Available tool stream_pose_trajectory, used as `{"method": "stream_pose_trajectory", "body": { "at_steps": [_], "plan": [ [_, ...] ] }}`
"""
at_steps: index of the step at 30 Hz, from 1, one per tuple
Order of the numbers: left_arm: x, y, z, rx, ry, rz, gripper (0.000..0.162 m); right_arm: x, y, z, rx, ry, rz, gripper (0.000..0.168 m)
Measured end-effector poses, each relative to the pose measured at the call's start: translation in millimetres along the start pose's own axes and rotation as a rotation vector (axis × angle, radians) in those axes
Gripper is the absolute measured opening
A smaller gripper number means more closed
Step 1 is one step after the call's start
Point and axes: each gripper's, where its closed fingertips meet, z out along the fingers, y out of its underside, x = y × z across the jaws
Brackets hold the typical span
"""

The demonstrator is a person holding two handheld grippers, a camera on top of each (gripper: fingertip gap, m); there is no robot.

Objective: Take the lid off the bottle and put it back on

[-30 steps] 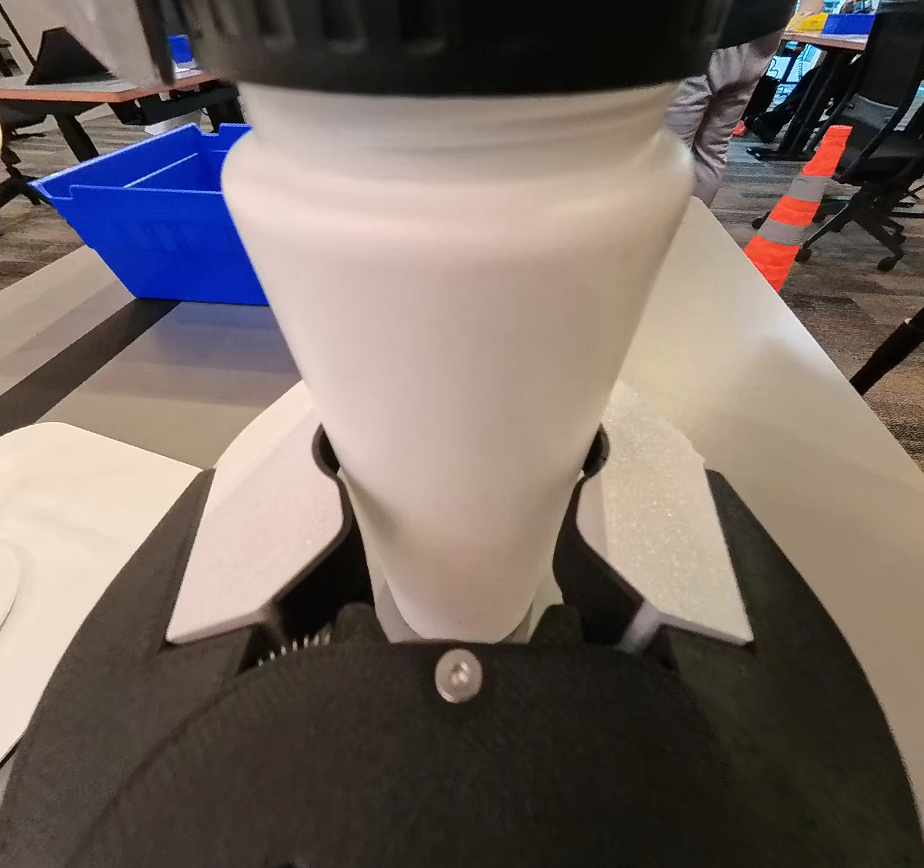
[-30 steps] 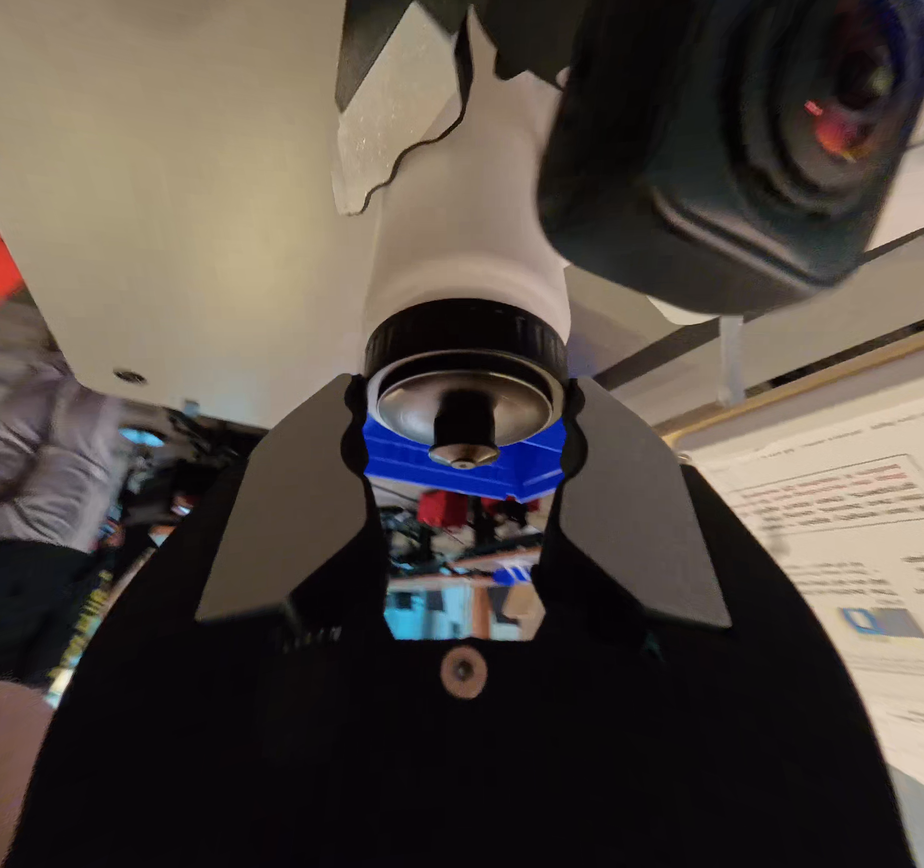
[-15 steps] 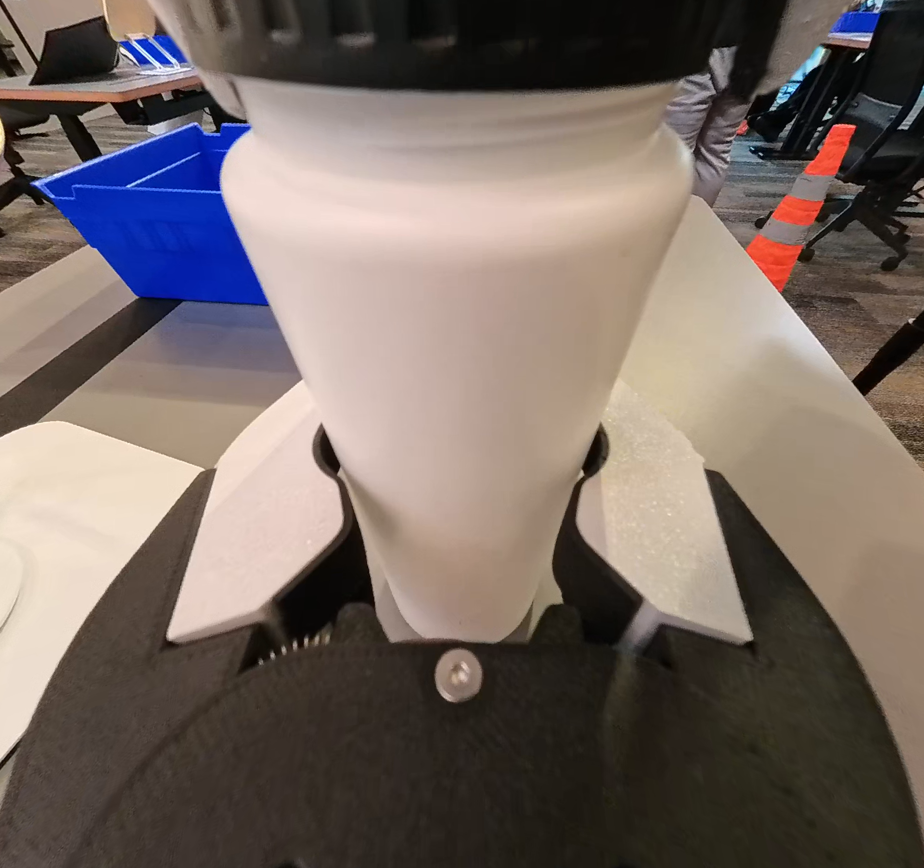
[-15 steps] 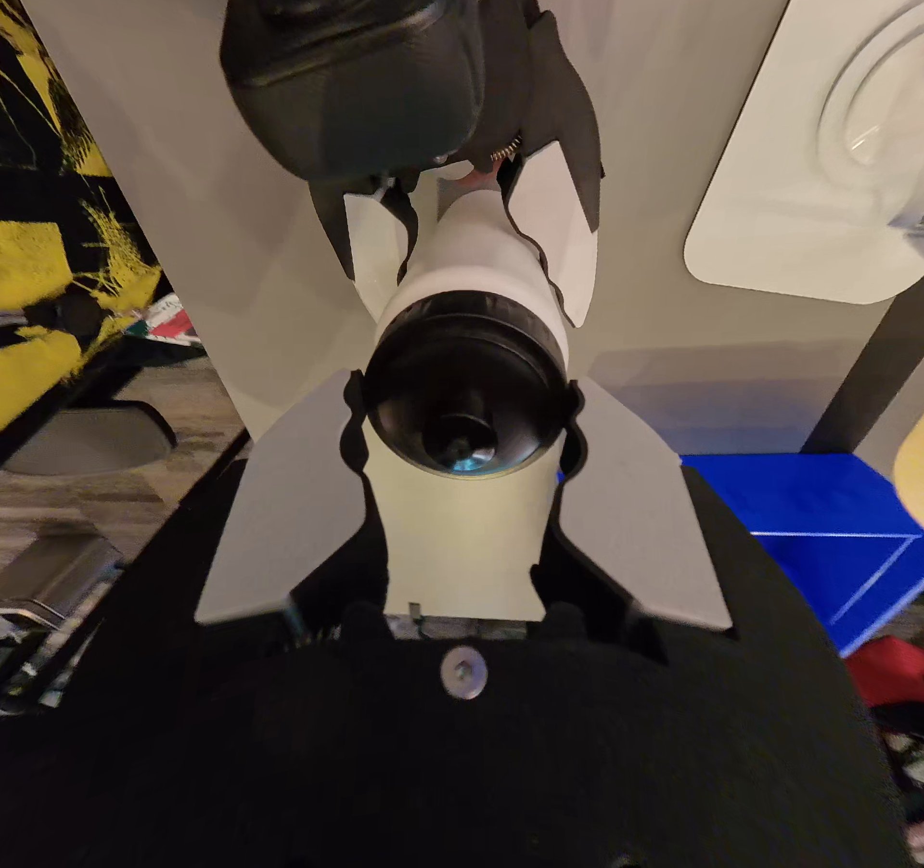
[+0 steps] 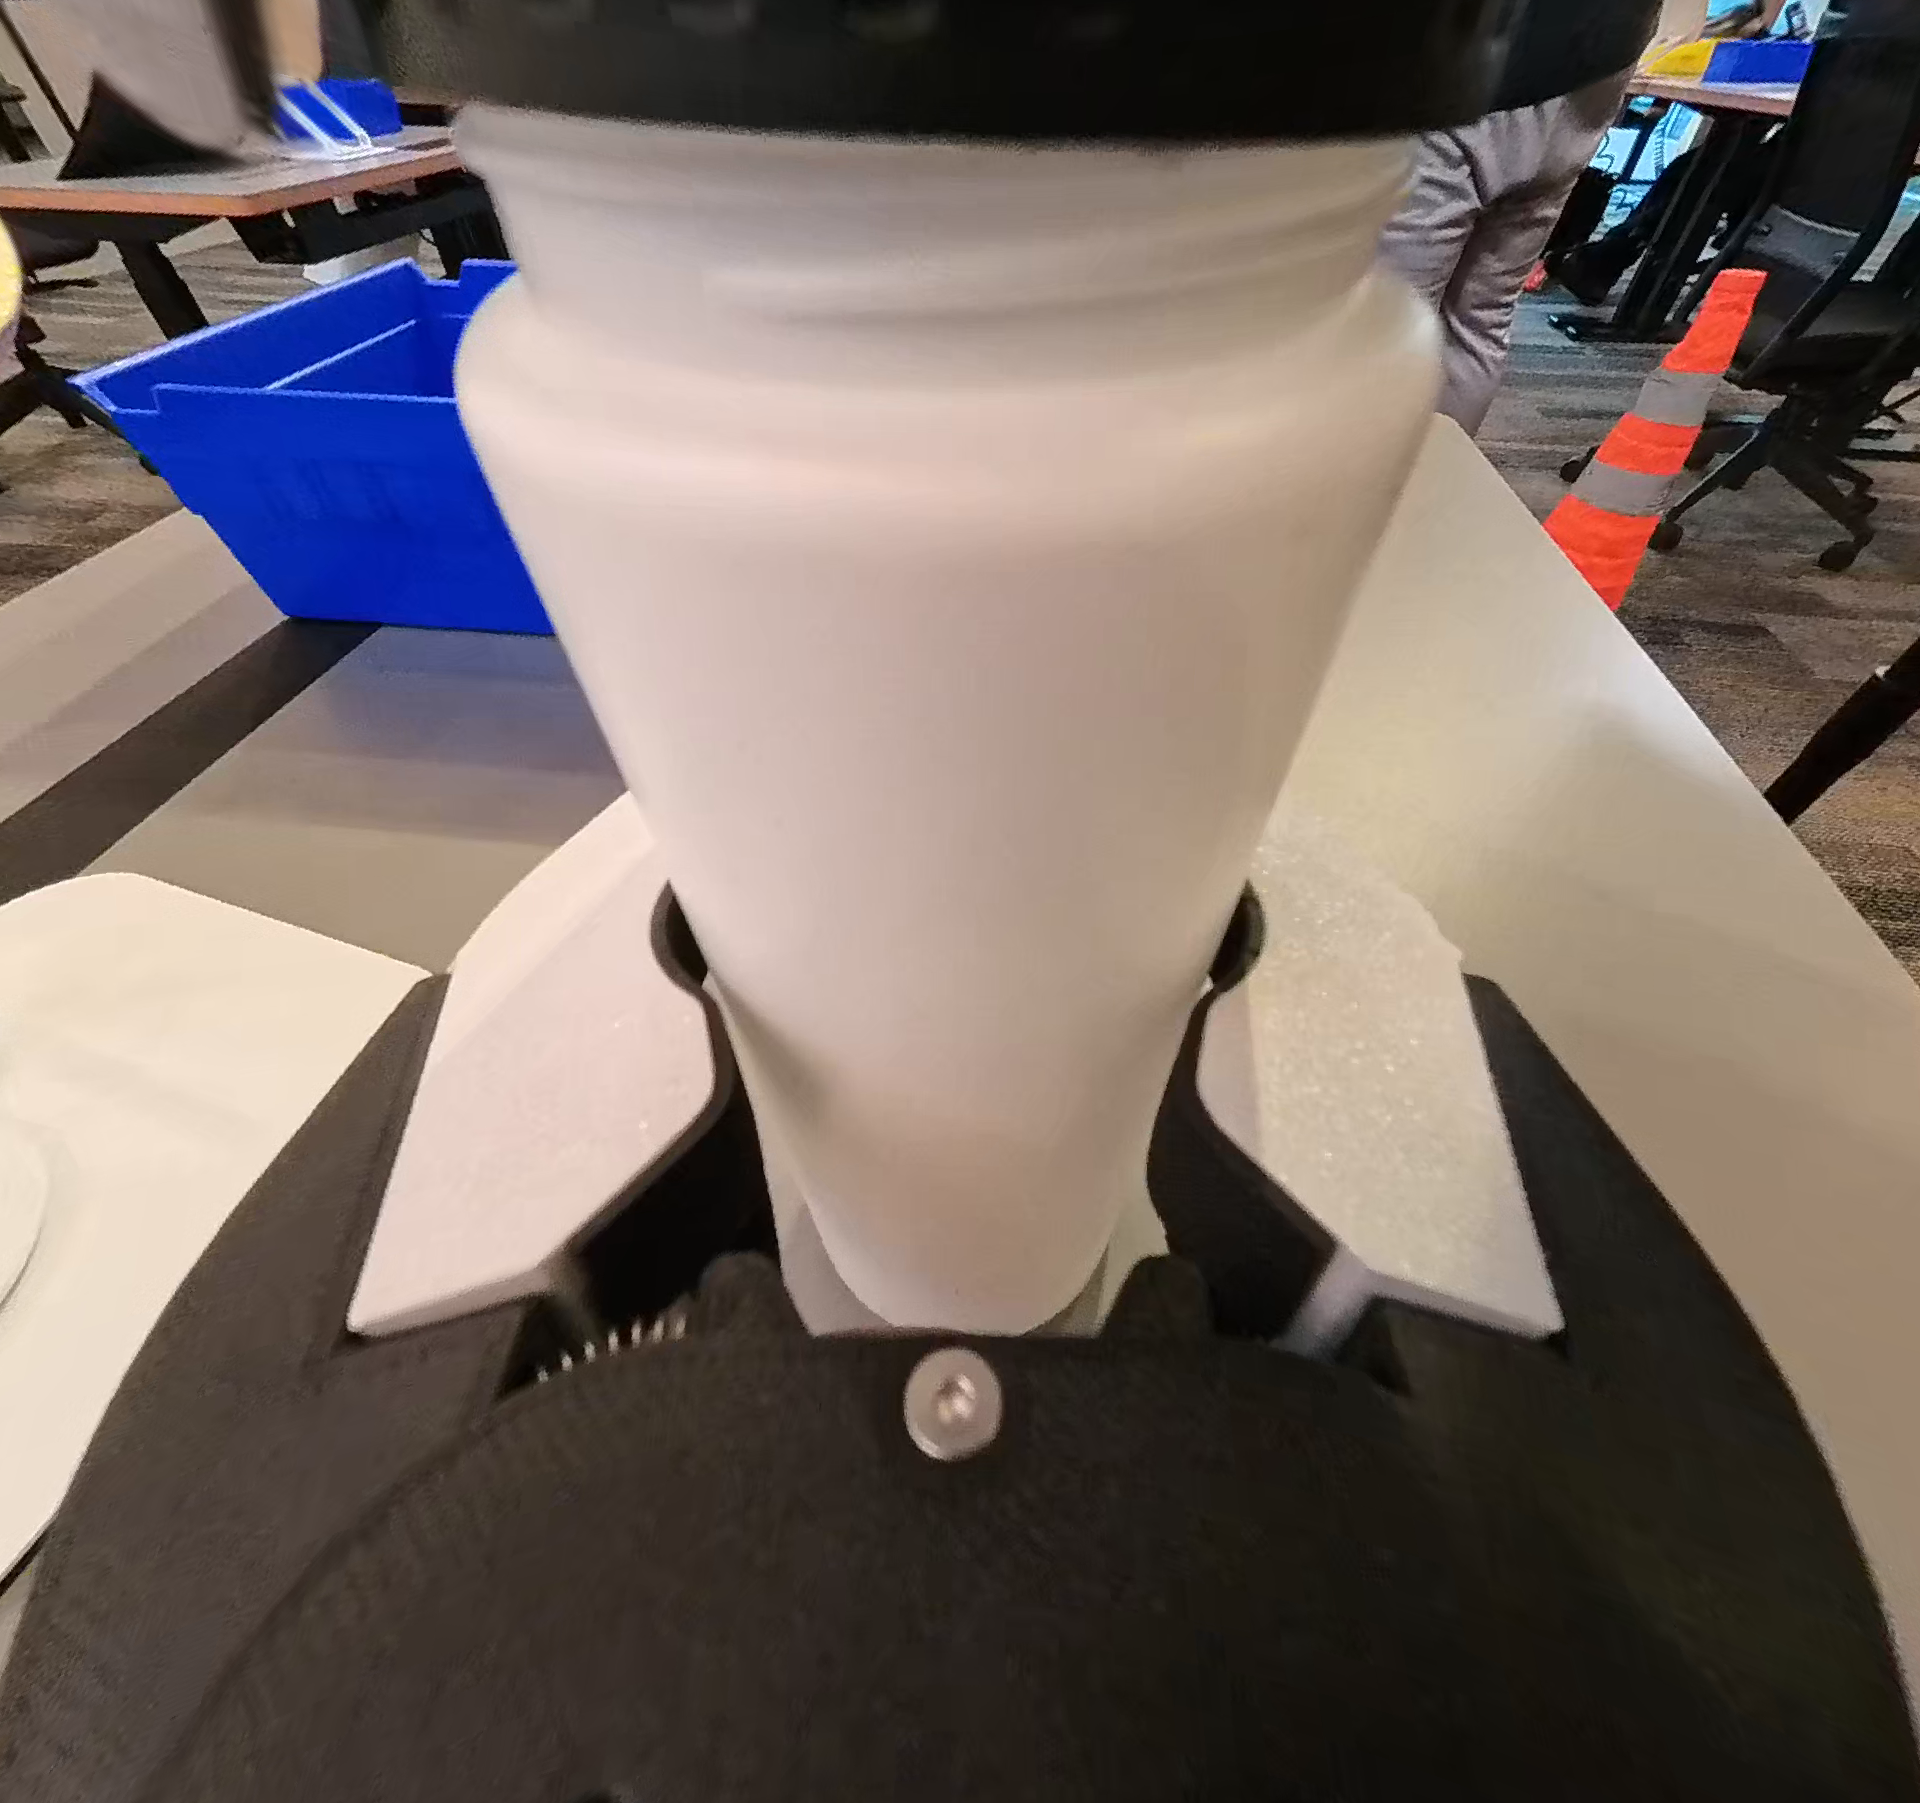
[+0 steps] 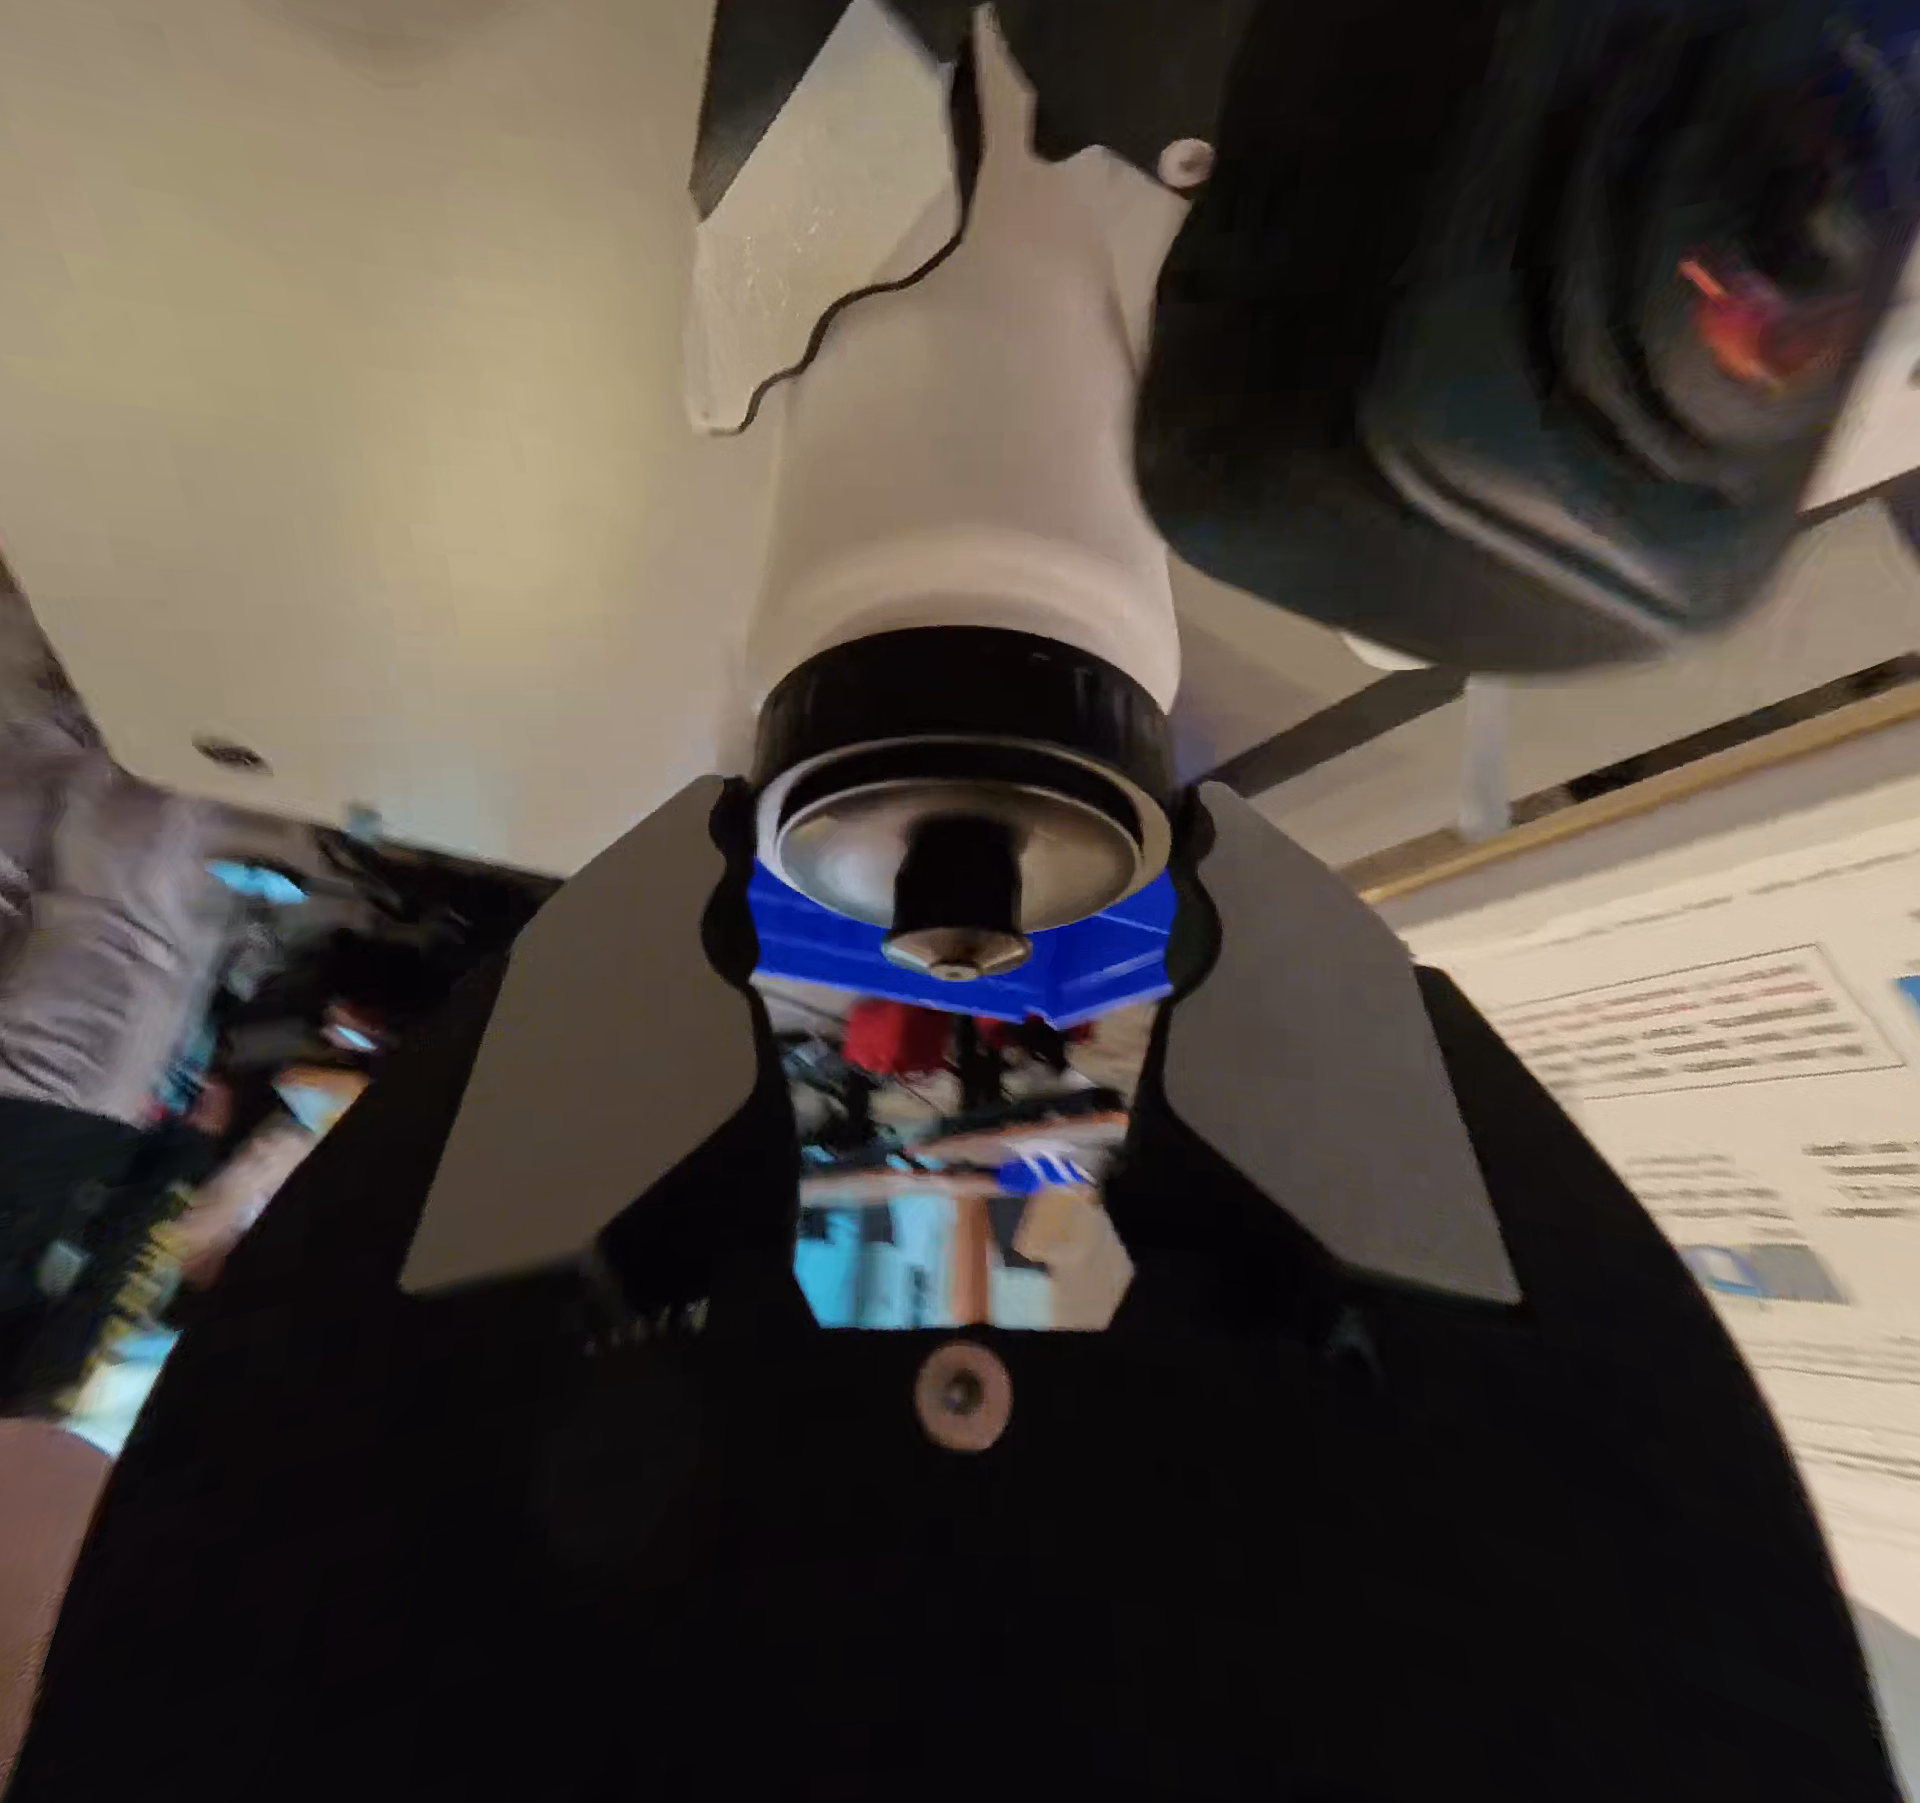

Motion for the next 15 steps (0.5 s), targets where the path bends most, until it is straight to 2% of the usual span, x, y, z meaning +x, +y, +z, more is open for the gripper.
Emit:
{"method": "stream_pose_trajectory", "body": {
  "at_steps": [1,3,5,9,12,15],
  "plan": [
    [0.3,0.0,0.4,-0.001,-0.001,0.001,0.095,0.6,-2.0,-1.4,0.062,-0.025,0.073,0.083],
    [0.9,0.0,1.7,-0.005,-0.003,0.004,0.095,-0.1,-5.8,-5.7,0.2,-0.085,0.225,0.094],
    [0.8,-0.1,1.7,-0.003,-0.002,0.004,0.096,3.6,-9.0,-10.6,0.341,-0.118,0.393,0.095],
    [1.0,-0.2,2.0,-0.004,-0.003,0.004,0.096,-6.2,-9.2,-7.0,0.479,-0.28,0.652,0.077],
    [1.1,-0.2,2.1,-0.005,-0.003,0.005,0.096,-10.6,-12.7,-2.0,0.511,-0.318,0.681,0.075],
    [1.0,-0.1,2.0,-0.006,-0.004,0.005,0.096,-10.0,-10.7,-2.7,0.475,-0.264,0.614,0.075]
  ]
}}
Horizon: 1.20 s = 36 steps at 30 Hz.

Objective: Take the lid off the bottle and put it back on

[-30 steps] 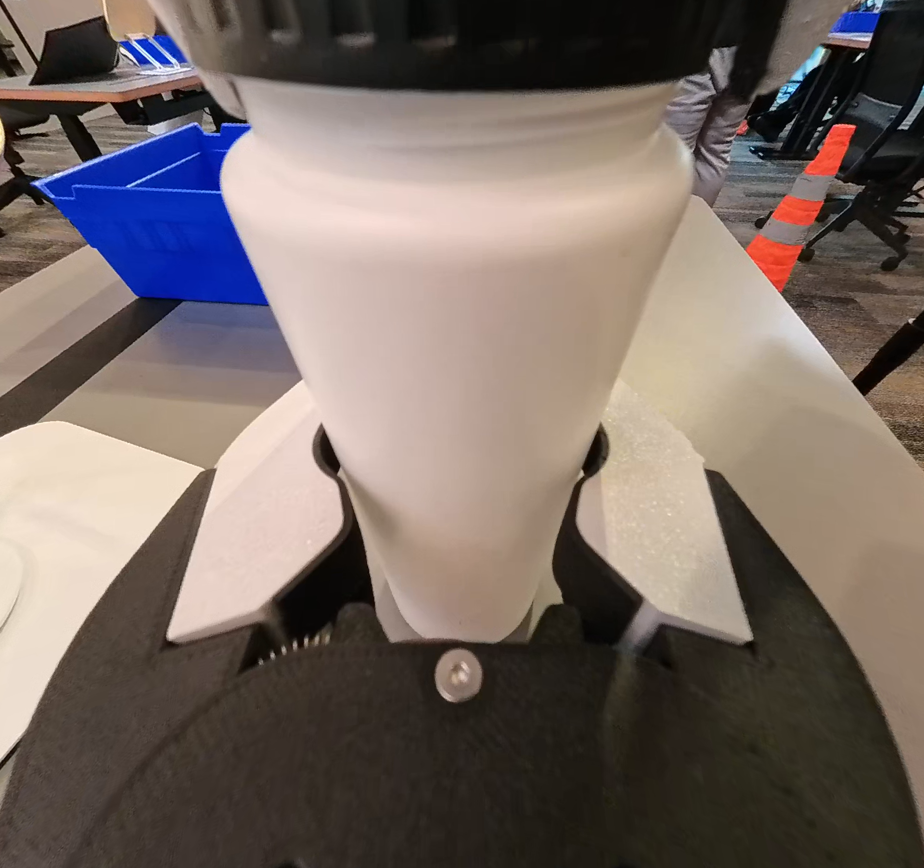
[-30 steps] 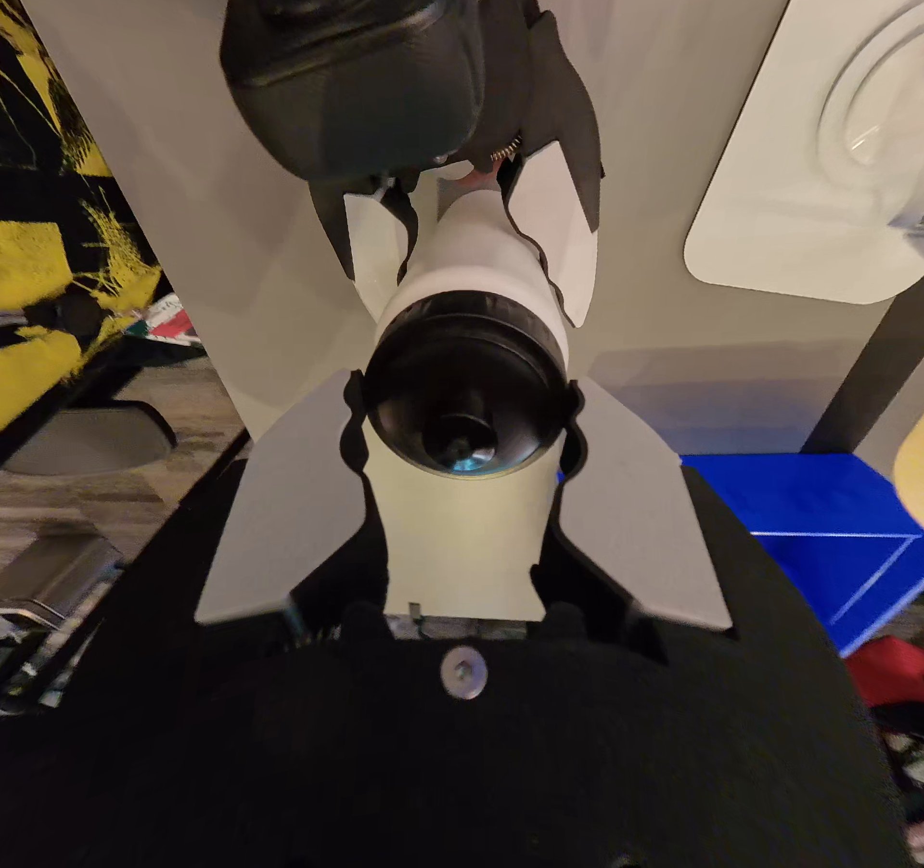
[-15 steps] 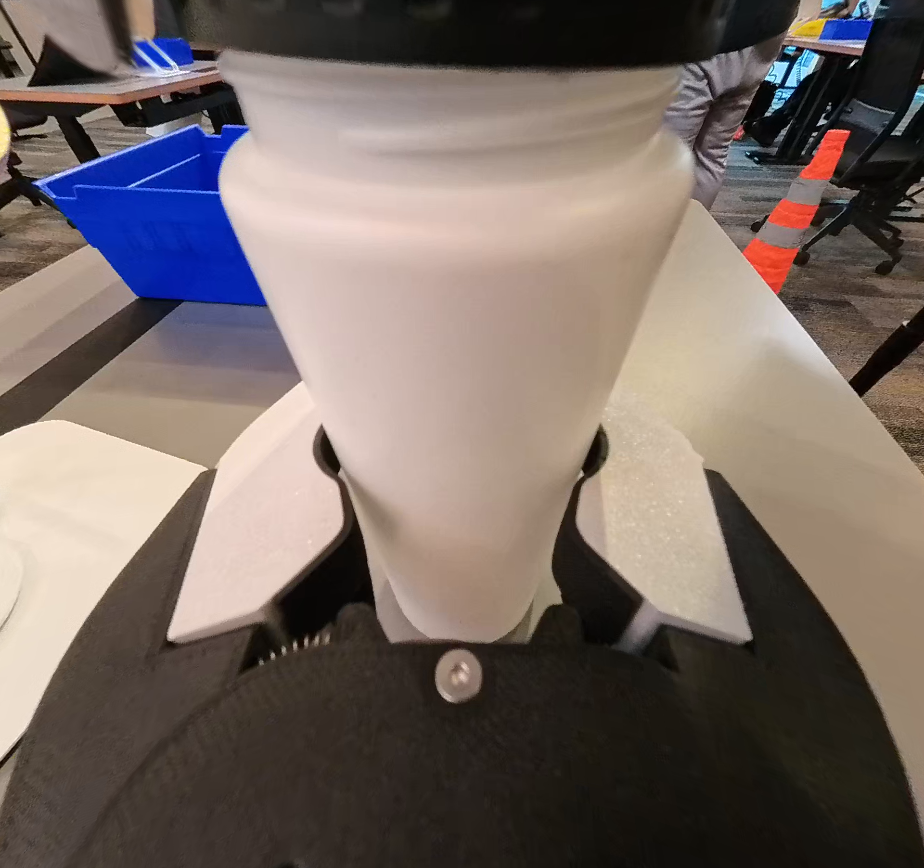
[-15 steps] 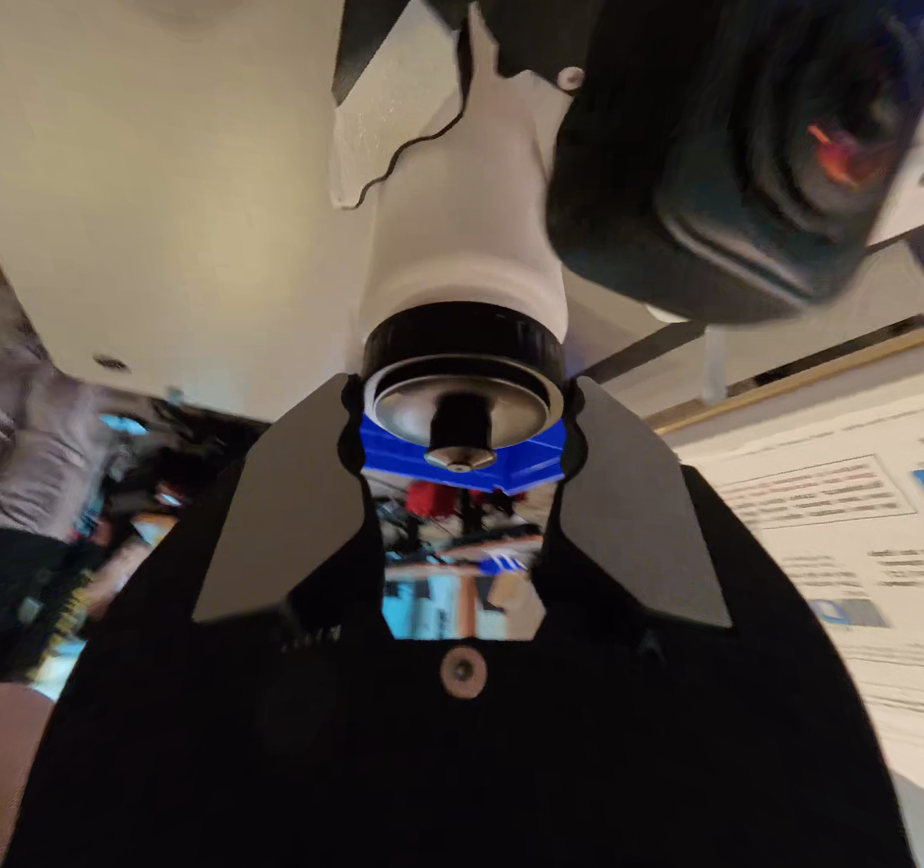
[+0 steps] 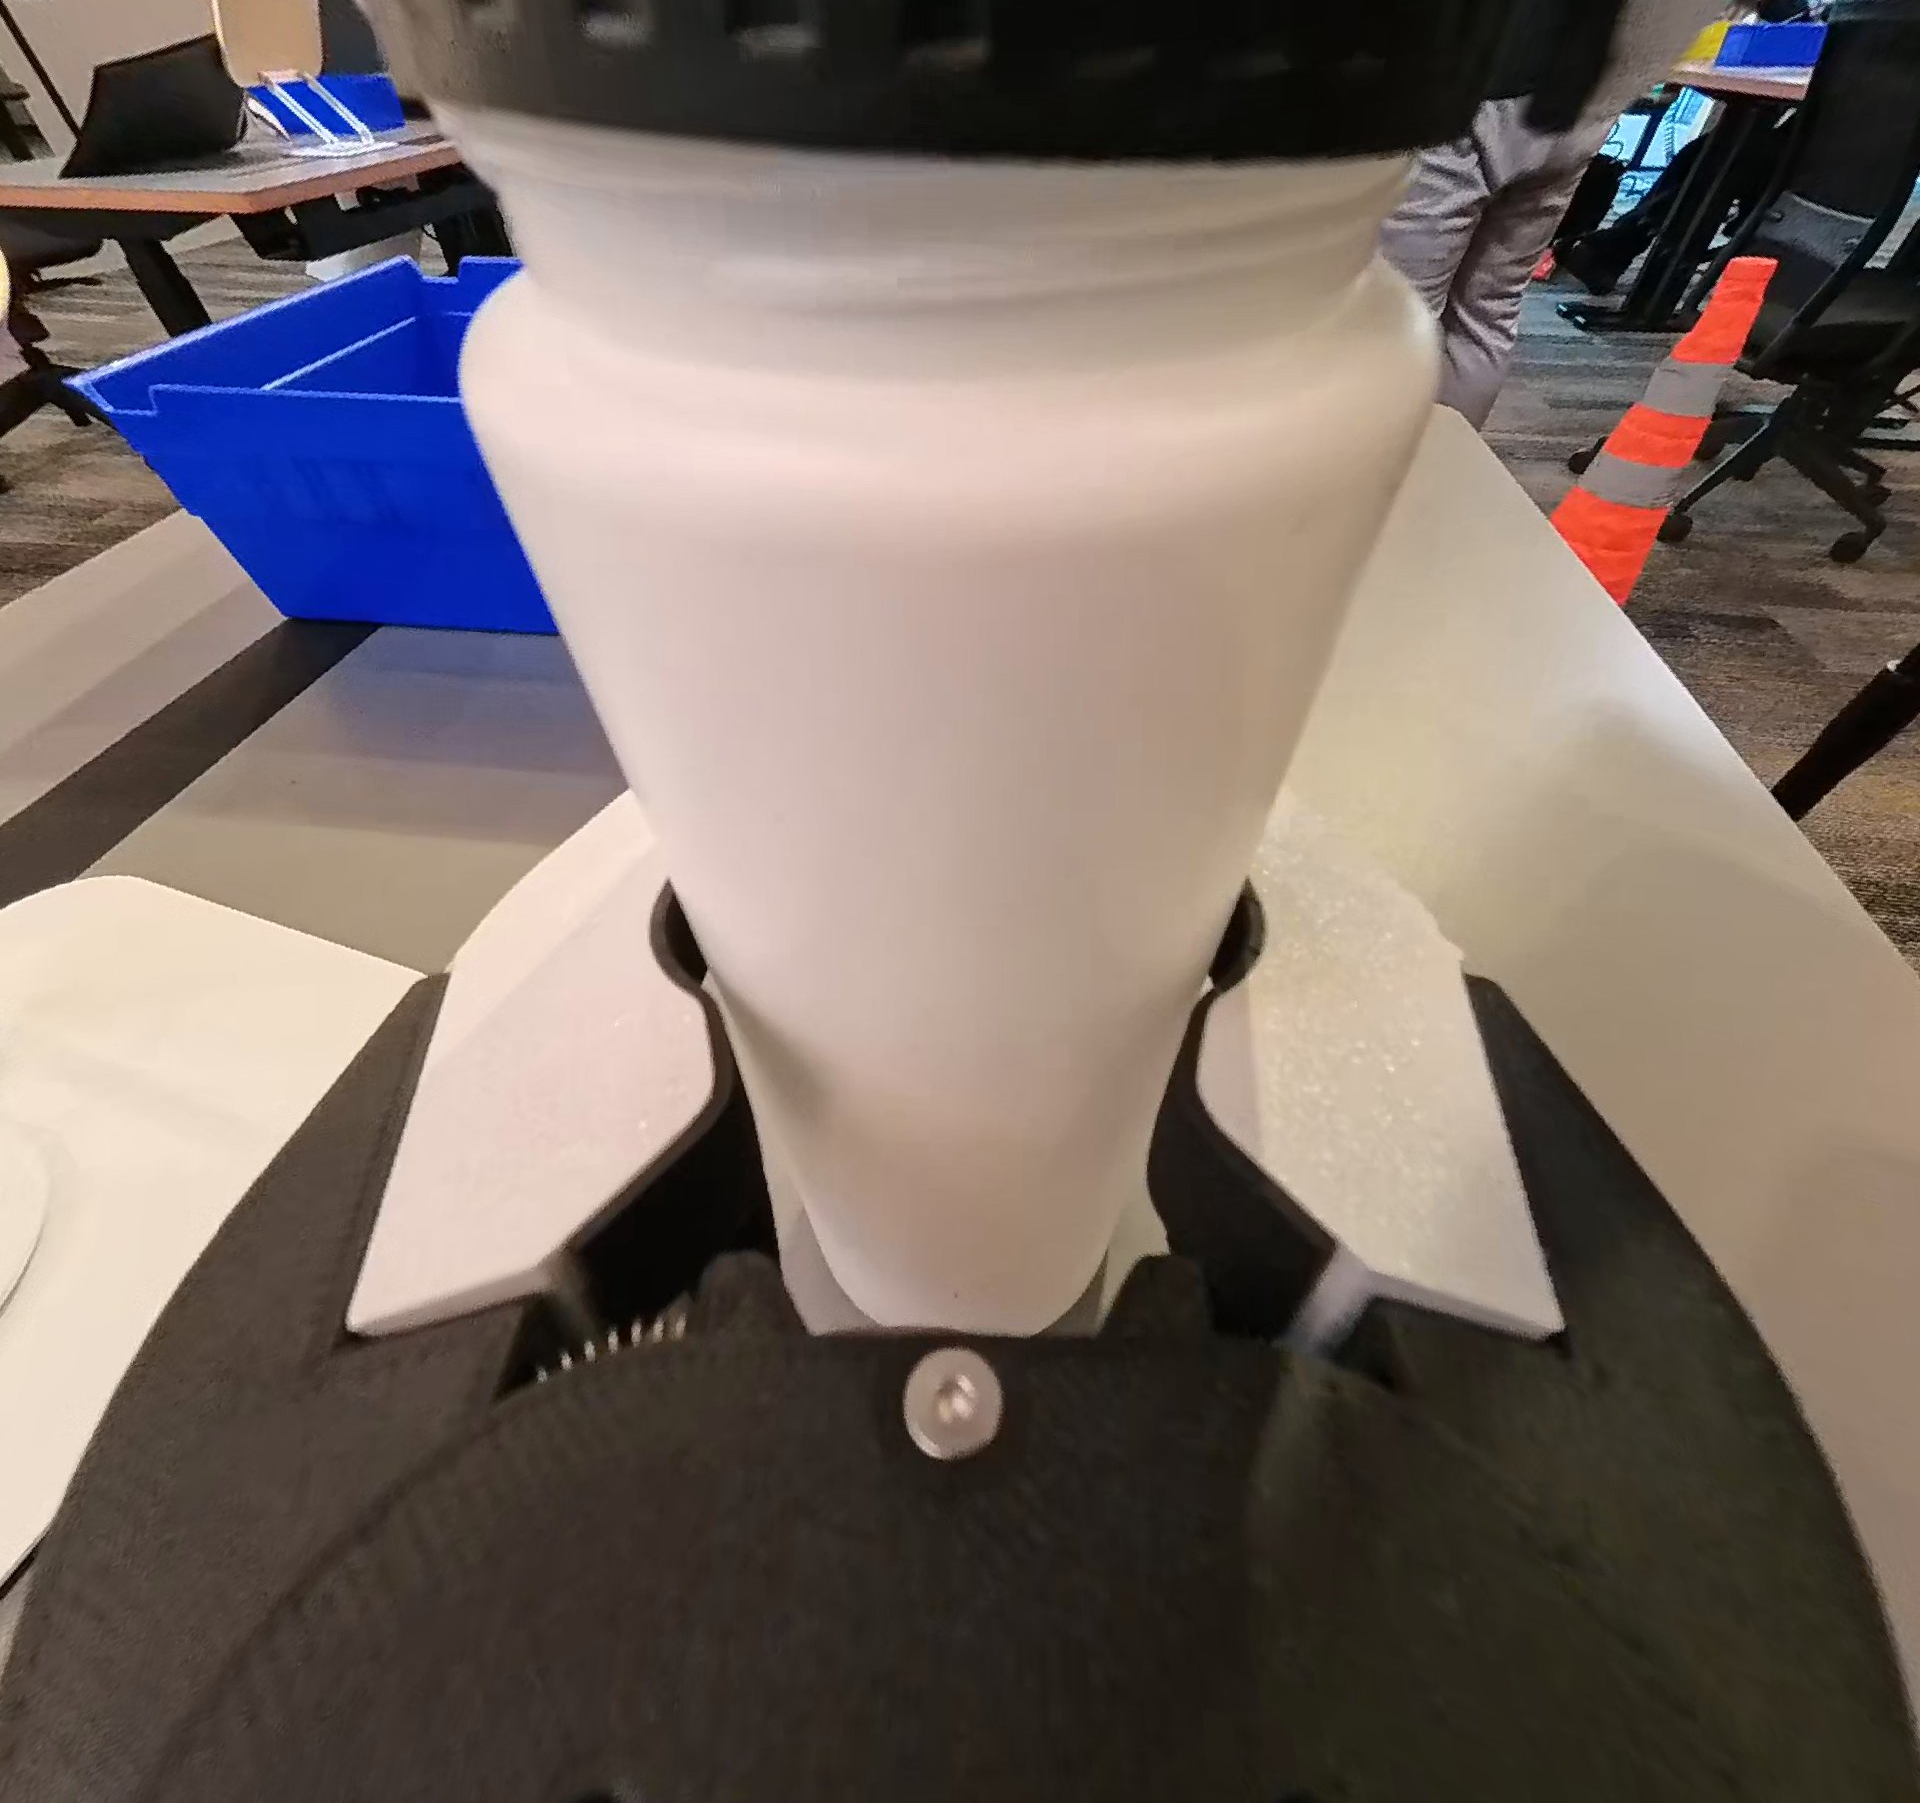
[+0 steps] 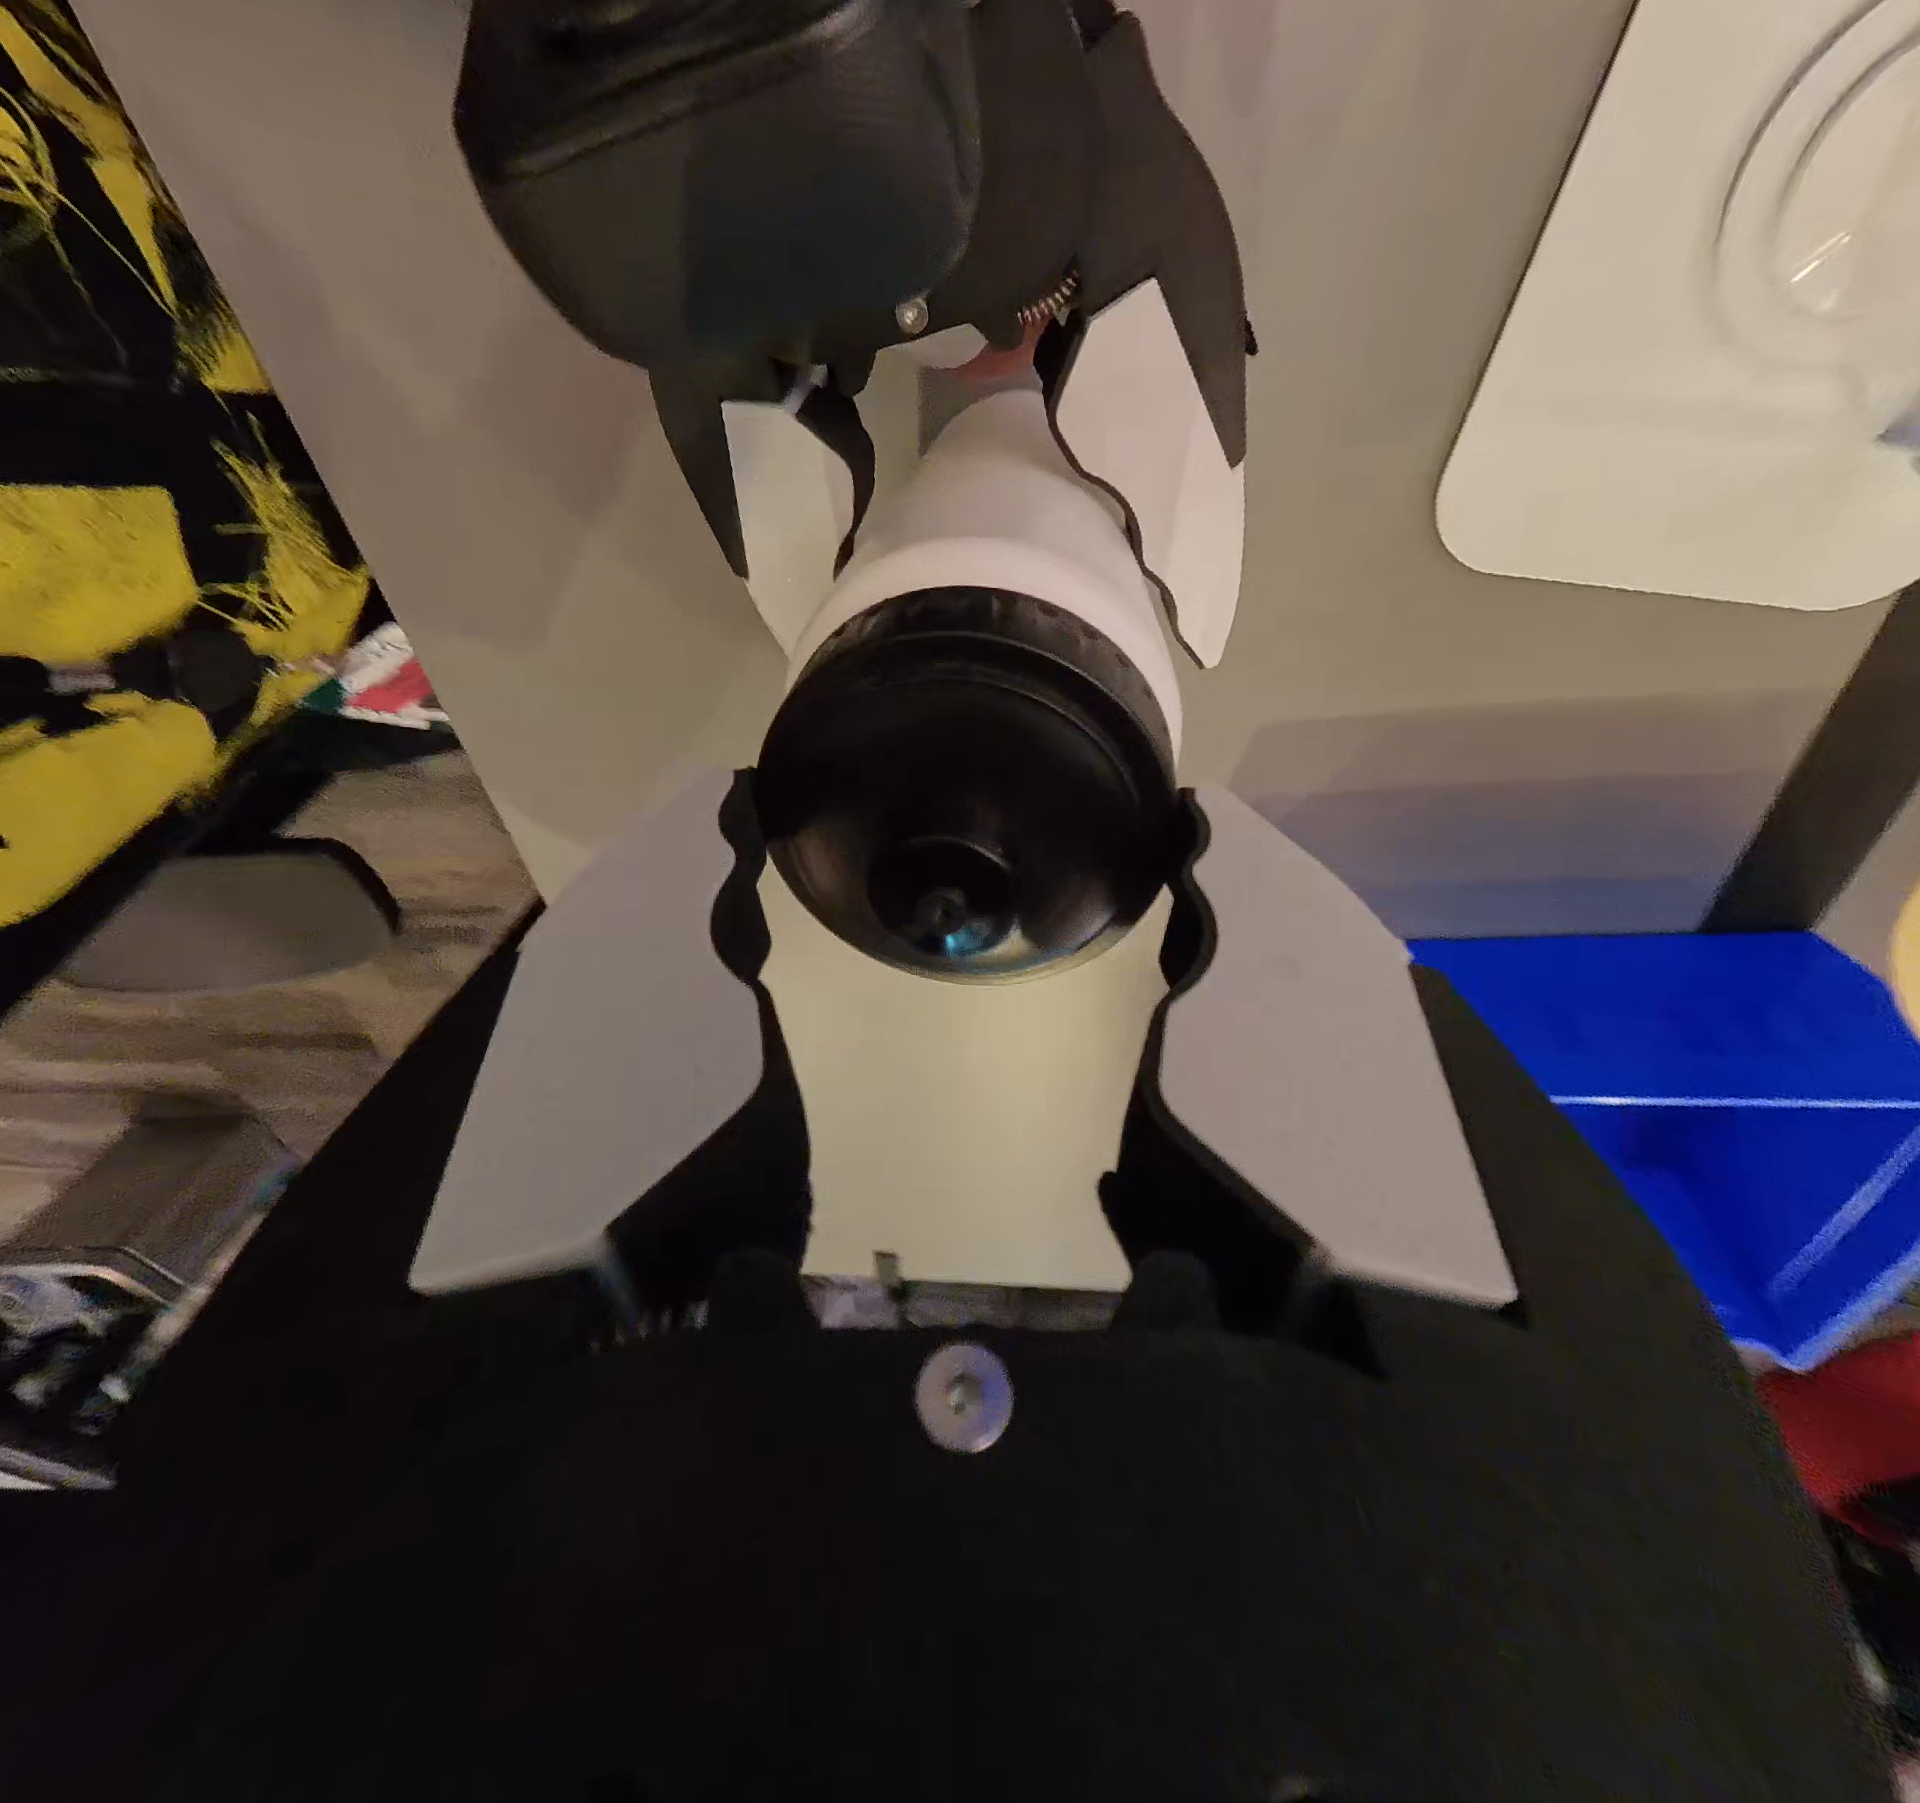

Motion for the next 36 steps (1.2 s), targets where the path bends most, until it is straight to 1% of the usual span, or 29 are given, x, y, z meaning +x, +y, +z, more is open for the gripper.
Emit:
{"method": "stream_pose_trajectory", "body": {
  "at_steps": [3,6,8,9,11,12,15,18,21,23,26,28,30,32,36],
  "plan": [
    [-0.1,0.0,-0.3,0.002,0.003,-0.003,0.095,2.5,1.9,-3.0,-0.103,0.091,-0.183,0.075],
    [-0.4,0.0,-0.3,0.002,0.001,-0.003,0.095,6.4,4.5,-3.7,-0.26,0.19,-0.443,0.075],
    [-1.0,0.1,-1.6,0.003,0.001,-0.005,0.095,7.9,2.7,-7.3,-0.327,0.226,-0.493,0.075],
    [-1.5,0.2,-2.2,0.003,-0.001,-0.007,0.096,7.7,0.5,-9.8,-0.325,0.245,-0.52,0.075],
    [-1.1,0.2,-2.2,0.002,0.0,-0.005,0.096,7.8,-1.2,-17.9,-0.291,0.276,-0.511,0.075],
    [-0.9,0.1,-1.4,0.002,-0.001,-0.003,0.096,7.4,-1.8,-22.6,-0.245,0.276,-0.489,0.074],
    [-0.5,-0.1,-0.3,0.004,-0.001,-0.002,0.096,19.1,7.4,-40.4,-0.092,0.295,-0.343,0.075],
    [-0.7,-0.1,-0.9,0.007,-0.001,-0.004,0.096,46.3,36.5,-60.7,0.053,0.358,-0.118,0.075],
    [-0.7,-0.4,-0.3,0.006,-0.002,-0.003,0.096,80.6,85.1,-69.5,0.171,0.39,0.145,0.075],
    [-0.6,-0.4,-0.1,0.006,-0.003,-0.002,0.096,106.9,124.0,-63.4,0.217,0.392,0.346,0.075],
    [-0.6,-0.5,0.0,0.009,-0.003,-0.002,0.097,139.8,173.9,-34.3,0.263,0.352,0.576,0.075],
    [-0.7,-0.6,0.0,0.01,-0.003,-0.002,0.097,158.6,201.2,-4.1,0.262,0.301,0.699,0.075],
    [0.0,-0.7,0.0,0.013,0.003,-0.004,0.097,174.3,220.7,31.5,0.243,0.234,0.782,0.075],
    [0.9,-0.8,0.2,0.017,0.009,-0.004,0.097,190.2,233.3,65.9,0.217,0.174,0.83,0.075],
    [1.4,-0.8,0.4,0.016,0.011,-0.002,0.097,211.5,238.7,123.8,0.19,0.027,0.892,0.075]
  ]
}}
